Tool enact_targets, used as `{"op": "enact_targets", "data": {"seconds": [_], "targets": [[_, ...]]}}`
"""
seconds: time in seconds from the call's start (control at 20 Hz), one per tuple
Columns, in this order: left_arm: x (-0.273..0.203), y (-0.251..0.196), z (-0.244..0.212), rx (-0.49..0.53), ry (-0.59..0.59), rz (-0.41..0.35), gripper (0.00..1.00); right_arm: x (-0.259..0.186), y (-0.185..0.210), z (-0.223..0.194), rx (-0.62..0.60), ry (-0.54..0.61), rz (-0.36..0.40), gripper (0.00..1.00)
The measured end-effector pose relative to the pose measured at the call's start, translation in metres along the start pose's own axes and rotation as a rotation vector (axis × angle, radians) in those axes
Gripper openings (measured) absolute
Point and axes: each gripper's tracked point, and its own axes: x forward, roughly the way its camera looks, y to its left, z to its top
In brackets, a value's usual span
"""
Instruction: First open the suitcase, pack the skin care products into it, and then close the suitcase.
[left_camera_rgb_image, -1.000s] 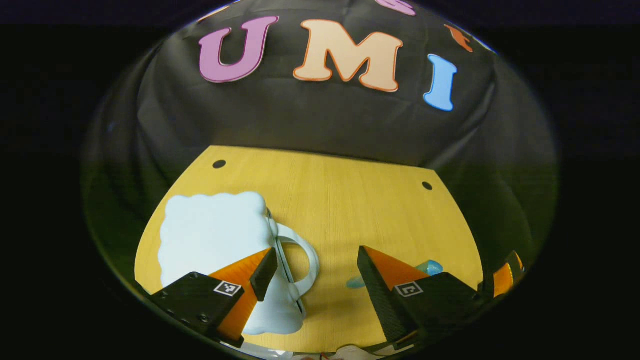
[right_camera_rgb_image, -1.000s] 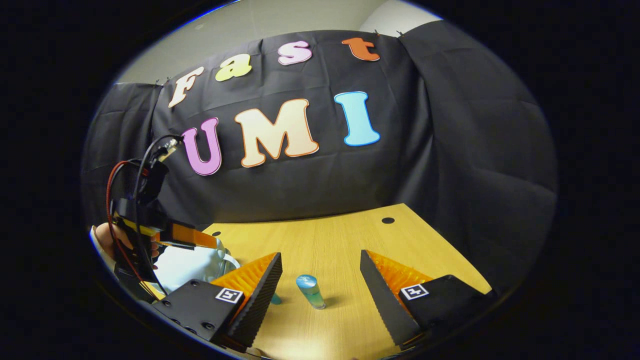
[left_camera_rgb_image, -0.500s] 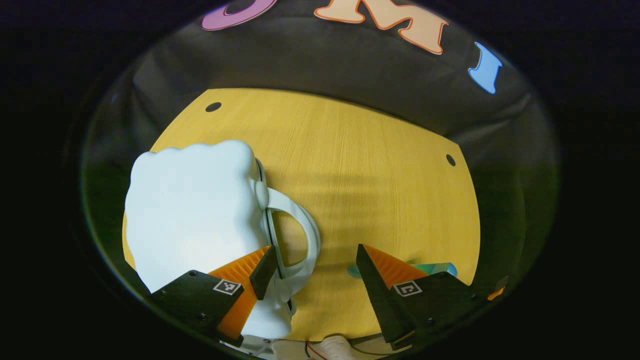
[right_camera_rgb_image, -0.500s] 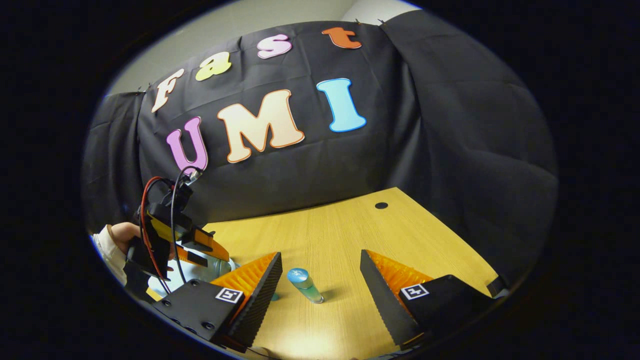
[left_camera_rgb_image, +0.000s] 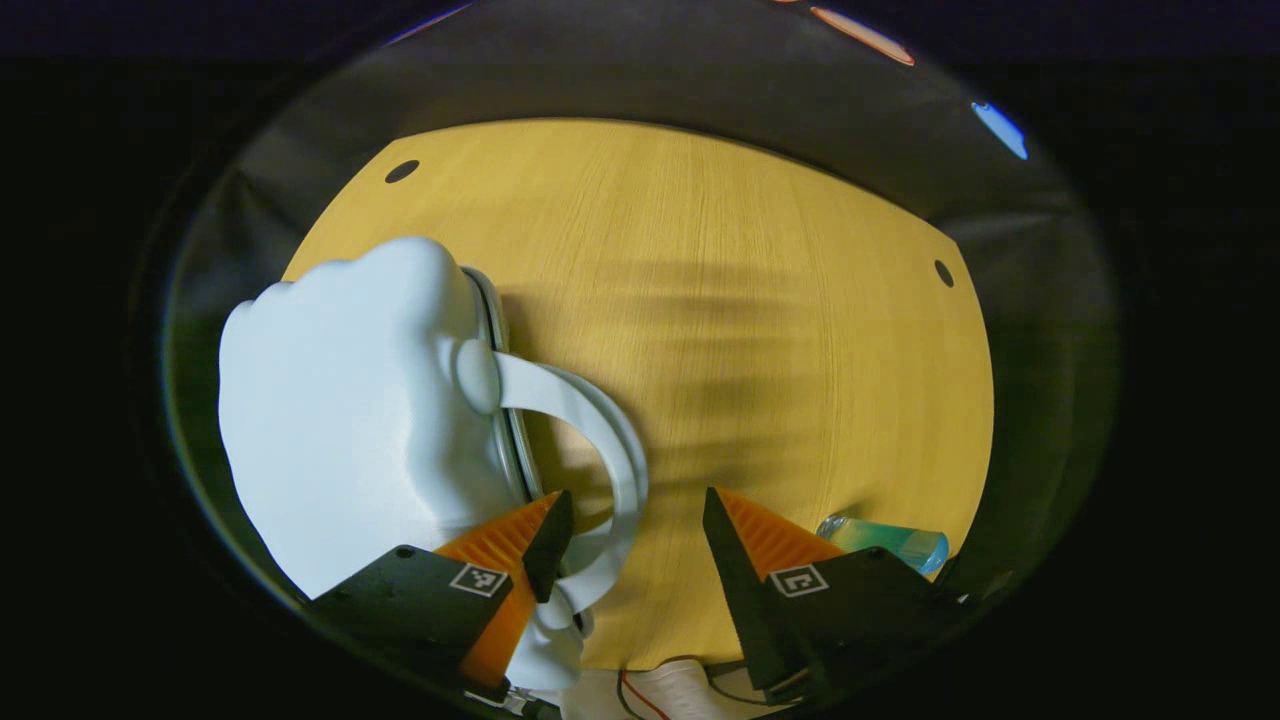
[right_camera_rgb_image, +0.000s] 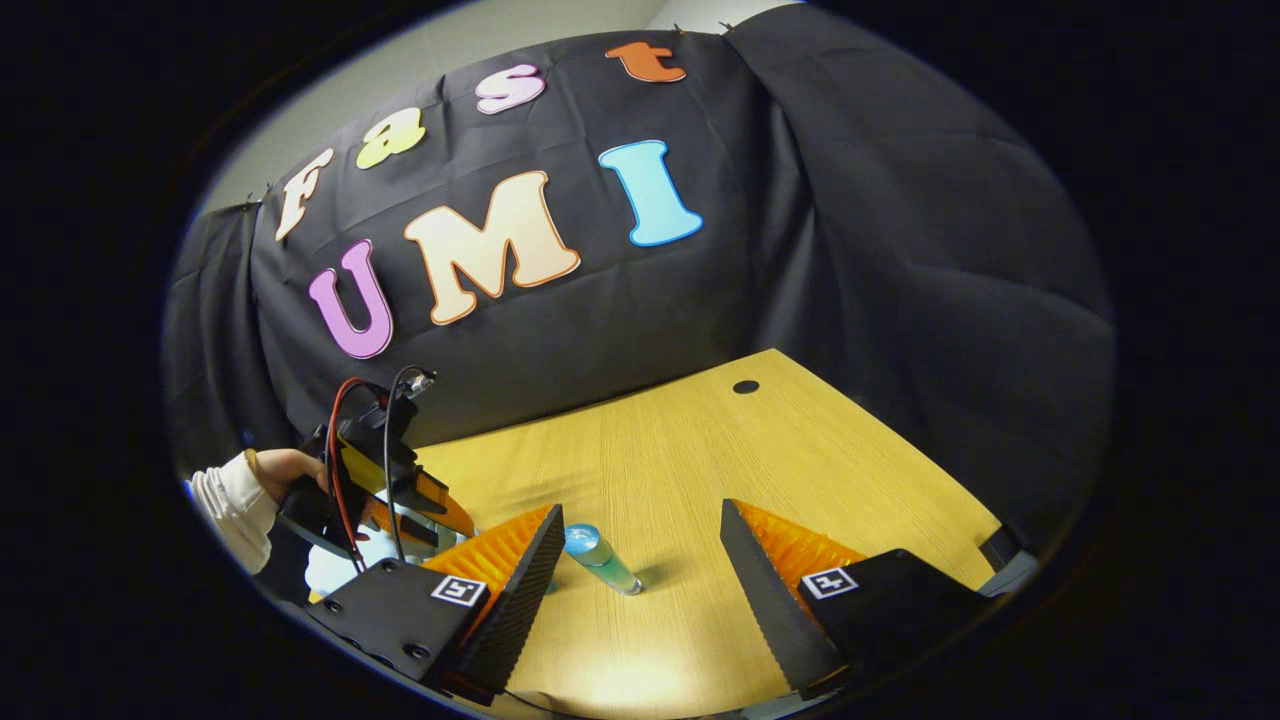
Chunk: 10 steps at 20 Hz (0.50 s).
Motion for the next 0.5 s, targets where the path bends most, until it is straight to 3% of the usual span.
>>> {"op": "enact_targets", "data": {"seconds": [0.3, 0.5], "targets": [[0.014, 0.012, -0.005, 0.000, 0.071, 0.040, 0.54, 0.002, -0.015, 0.005, 0.030, -0.007, -0.021, 0.98], [0.022, 0.013, -0.005, 0.001, 0.087, 0.051, 0.43, 0.003, -0.022, 0.010, 0.045, -0.024, -0.027, 0.98]]}}
